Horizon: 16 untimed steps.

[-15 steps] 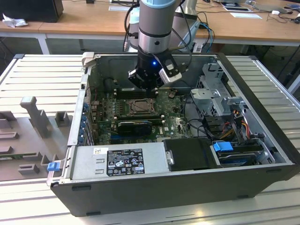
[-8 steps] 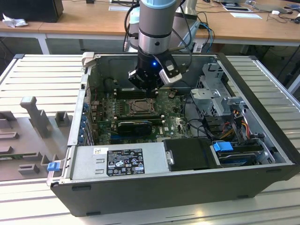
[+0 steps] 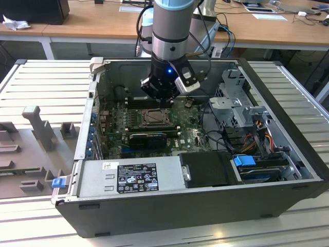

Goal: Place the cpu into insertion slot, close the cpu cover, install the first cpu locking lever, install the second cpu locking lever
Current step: 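Install the second cpu locking lever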

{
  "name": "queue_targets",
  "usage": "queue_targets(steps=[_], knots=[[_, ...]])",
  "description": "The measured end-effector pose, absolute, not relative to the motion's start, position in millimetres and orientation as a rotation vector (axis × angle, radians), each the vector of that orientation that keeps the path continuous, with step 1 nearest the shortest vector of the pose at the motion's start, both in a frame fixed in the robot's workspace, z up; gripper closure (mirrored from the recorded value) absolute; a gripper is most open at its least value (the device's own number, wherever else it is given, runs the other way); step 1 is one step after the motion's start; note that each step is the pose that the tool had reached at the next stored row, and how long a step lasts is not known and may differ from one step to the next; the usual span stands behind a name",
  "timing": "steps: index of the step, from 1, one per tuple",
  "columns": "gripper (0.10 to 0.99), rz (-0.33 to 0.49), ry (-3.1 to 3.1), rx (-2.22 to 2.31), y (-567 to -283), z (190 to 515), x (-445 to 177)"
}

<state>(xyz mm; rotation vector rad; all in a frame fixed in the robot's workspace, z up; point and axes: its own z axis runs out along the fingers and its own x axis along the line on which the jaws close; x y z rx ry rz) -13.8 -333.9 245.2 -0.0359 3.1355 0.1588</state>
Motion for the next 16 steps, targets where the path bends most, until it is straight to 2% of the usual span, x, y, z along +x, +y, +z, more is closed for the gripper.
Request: queue_targets(steps=[9,16], knots=[[0.98,0.159,3.136,-0.036,-335,250,-14],[0.98,0.157,3.136,-0.036,-348,251,-15]])
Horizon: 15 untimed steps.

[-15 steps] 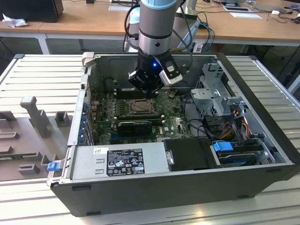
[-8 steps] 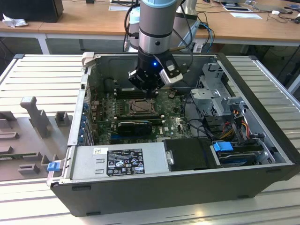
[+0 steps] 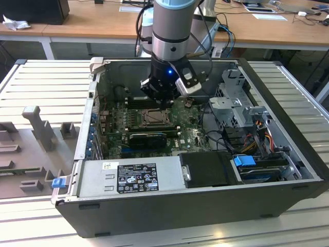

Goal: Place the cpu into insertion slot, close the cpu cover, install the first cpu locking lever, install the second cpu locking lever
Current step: 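Install the second cpu locking lever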

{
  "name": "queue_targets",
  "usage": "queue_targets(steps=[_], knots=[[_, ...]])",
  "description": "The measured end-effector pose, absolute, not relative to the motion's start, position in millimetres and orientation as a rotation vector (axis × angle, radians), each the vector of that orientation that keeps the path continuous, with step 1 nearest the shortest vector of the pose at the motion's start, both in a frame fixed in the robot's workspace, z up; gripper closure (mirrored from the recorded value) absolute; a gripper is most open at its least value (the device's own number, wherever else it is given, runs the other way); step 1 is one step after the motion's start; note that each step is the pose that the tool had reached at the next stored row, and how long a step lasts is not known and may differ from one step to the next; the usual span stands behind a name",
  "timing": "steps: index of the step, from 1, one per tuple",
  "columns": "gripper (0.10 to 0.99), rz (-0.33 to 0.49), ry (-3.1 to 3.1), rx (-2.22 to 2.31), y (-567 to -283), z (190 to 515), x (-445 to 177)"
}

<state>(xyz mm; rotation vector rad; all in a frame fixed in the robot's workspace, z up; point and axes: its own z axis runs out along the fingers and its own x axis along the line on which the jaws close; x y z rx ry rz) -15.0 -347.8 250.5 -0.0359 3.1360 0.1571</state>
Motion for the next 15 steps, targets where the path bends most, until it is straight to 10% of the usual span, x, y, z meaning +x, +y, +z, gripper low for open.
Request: queue_targets(steps=[15], knots=[[0.98,0.184,3.153,-0.071,-372,236,-25]])
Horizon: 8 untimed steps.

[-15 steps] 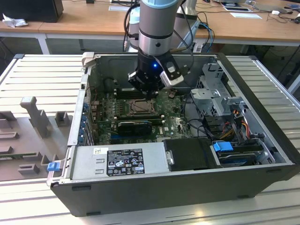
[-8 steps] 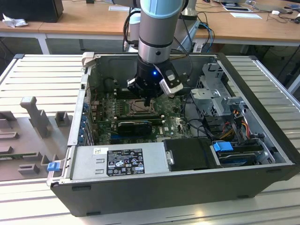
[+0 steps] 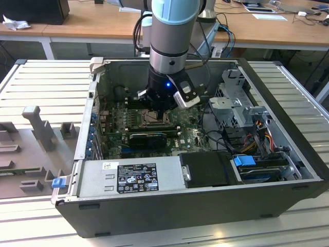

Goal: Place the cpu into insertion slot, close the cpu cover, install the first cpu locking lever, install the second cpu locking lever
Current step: 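Install the second cpu locking lever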

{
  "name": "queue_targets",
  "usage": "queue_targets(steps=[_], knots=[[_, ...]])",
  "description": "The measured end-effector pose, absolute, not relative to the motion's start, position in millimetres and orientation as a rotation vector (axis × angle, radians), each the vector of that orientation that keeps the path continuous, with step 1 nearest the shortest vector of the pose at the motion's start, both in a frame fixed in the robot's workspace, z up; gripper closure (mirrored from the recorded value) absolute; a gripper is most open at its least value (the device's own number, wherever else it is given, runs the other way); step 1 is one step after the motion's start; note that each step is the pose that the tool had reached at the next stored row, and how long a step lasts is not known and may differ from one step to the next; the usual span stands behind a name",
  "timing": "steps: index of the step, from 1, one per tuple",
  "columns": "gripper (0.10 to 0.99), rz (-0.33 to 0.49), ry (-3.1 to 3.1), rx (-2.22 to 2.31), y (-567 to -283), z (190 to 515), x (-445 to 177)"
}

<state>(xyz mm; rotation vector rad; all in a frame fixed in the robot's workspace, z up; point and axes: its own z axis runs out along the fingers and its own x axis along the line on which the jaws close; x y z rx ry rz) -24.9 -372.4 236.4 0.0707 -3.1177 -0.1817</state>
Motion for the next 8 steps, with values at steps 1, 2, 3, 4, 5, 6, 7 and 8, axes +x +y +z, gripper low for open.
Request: queue_targets(steps=[1,2,3,4,5,6,7,8], knots=[[0.98,-0.188,-3.117,0.071,-373,236,-26],[0.98,-0.199,-3.117,0.073,-376,236,-27],[0.98,-0.211,-3.116,0.075,-378,236,-28],[0.98,-0.218,-3.116,0.076,-380,236,-29],[0.98,-0.228,-3.115,0.078,-382,236,-31],[0.98,-0.232,-3.115,0.079,-382,236,-32],[0.98,-0.237,-3.114,0.081,-383,236,-35],[0.98,-0.24,-3.114,0.083,-384,236,-38]])
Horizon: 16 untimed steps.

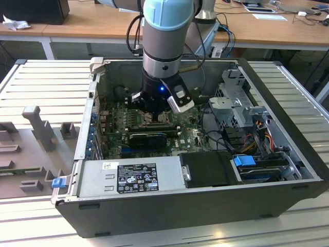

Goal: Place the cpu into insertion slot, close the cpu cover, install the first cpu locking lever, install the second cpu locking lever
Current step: 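Install the second cpu locking lever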

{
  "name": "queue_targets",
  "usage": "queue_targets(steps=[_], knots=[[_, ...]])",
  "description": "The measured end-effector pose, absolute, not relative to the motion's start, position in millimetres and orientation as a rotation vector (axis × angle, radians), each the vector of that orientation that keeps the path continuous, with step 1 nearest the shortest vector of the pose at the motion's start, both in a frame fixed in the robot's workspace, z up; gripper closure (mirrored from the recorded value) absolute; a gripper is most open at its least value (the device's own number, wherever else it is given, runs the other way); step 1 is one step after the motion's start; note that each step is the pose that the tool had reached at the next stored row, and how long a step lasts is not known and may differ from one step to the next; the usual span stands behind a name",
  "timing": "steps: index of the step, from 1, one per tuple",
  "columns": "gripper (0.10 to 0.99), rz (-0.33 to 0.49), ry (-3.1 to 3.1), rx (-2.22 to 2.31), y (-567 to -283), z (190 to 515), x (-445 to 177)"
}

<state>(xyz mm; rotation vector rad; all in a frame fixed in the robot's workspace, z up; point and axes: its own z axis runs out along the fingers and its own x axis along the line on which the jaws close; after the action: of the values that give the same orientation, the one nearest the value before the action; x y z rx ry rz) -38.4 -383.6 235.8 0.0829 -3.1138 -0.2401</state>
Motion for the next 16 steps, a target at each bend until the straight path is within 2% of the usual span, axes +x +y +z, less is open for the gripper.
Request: queue_targets(steps=[16], knots=[[0.98,-0.309,-3.104,0.146,-390,219,-52]])
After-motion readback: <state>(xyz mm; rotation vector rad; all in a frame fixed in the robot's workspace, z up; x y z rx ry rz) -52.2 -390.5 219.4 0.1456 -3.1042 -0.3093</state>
